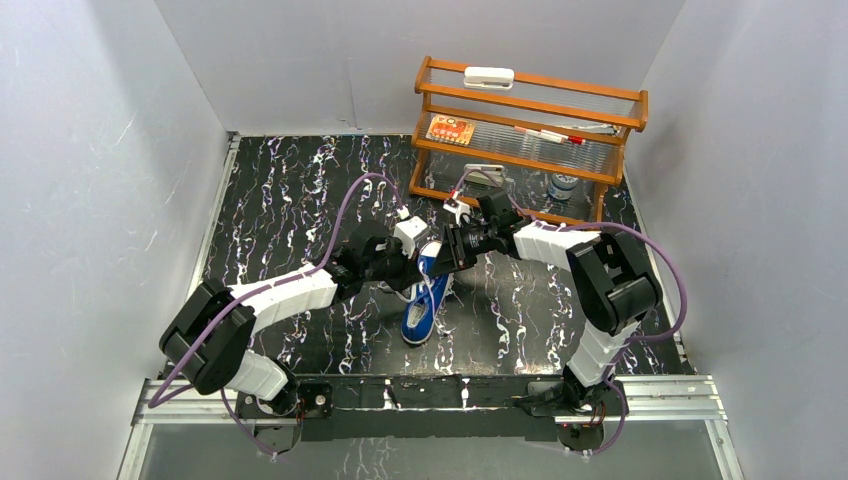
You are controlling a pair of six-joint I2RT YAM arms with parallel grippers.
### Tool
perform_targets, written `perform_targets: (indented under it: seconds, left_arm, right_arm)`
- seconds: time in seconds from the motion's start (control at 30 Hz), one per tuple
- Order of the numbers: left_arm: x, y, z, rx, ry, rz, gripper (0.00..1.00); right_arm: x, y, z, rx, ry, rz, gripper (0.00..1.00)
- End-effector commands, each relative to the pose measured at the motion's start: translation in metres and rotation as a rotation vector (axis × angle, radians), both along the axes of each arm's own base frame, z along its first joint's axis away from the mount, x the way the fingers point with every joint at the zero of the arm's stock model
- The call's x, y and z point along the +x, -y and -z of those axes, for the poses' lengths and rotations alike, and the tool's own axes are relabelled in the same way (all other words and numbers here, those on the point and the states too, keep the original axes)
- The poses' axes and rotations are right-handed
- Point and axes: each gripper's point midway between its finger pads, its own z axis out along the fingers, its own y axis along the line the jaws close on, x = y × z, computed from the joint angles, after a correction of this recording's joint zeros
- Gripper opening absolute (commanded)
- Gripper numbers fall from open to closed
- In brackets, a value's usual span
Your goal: Tie the shoes
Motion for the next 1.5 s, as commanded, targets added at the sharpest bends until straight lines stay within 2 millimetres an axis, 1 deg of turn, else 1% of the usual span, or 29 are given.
perform_targets:
  seconds: [0.0,0.17,0.3,0.37,0.43,0.5,0.53,0.57,0.7,0.83,0.93,1.03,1.13,1.3,1.47]
  left_arm:
    - [0.007,0.004,-0.02,-0.04,0.067,0.001,0.0]
    - [0.008,0.006,-0.02,-0.045,0.06,0.005,0.0]
    - [0.008,0.007,-0.022,-0.042,0.065,0.009,0.0]
    - [0.008,0.006,-0.023,-0.043,0.068,0.01,0.0]
    - [0.009,0.007,-0.024,-0.044,0.069,0.009,0.0]
    - [0.008,0.006,-0.024,-0.045,0.066,0.008,0.0]
    - [0.008,0.006,-0.023,-0.043,0.066,0.008,0.0]
    - [0.008,0.006,-0.022,-0.041,0.064,0.006,0.0]
    - [0.011,-0.001,-0.009,0.009,0.053,-0.017,0.0]
    - [0.014,-0.006,0.003,0.04,0.053,-0.048,0.0]
    - [0.017,0.001,0.0,-0.004,0.054,-0.05,0.0]
    - [0.016,0.011,0.0,-0.041,0.023,-0.036,0.0]
    - [0.015,0.016,-0.002,-0.089,0.002,-0.046,0.0]
    - [0.01,0.026,-0.005,-0.174,-0.036,-0.04,0.0]
    - [0.005,0.033,-0.01,-0.284,-0.061,-0.058,0.0]
  right_arm:
    - [-0.002,-0.006,-0.006,0.045,0.044,-0.061,0.33]
    - [-0.008,-0.014,-0.008,0.084,0.027,-0.097,0.32]
    - [-0.009,-0.016,-0.012,0.104,0.034,-0.1,0.32]
    - [-0.009,-0.017,-0.011,0.108,0.026,-0.098,0.3]
    - [-0.01,-0.018,-0.011,0.12,0.012,-0.104,0.22]
    - [-0.01,-0.019,-0.013,0.131,0.009,-0.105,0.1]
    - [-0.009,-0.019,-0.014,0.131,0.01,-0.103,0.02]
    - [-0.008,-0.018,-0.014,0.123,0.009,-0.097,0.0]
    - [-0.012,-0.013,-0.018,0.096,0.02,-0.074,0.0]
    - [-0.015,-0.014,-0.03,0.114,0.017,-0.061,0.0]
    - [-0.015,-0.019,-0.038,0.136,0.012,-0.052,0.0]
    - [-0.011,-0.023,-0.045,0.151,0.005,-0.019,0.0]
    - [-0.011,-0.029,-0.052,0.186,-0.01,-0.002,0.0]
    - [-0.022,-0.042,-0.055,0.21,-0.056,-0.009,0.0]
    - [-0.027,-0.042,-0.056,0.201,-0.085,0.013,0.0]
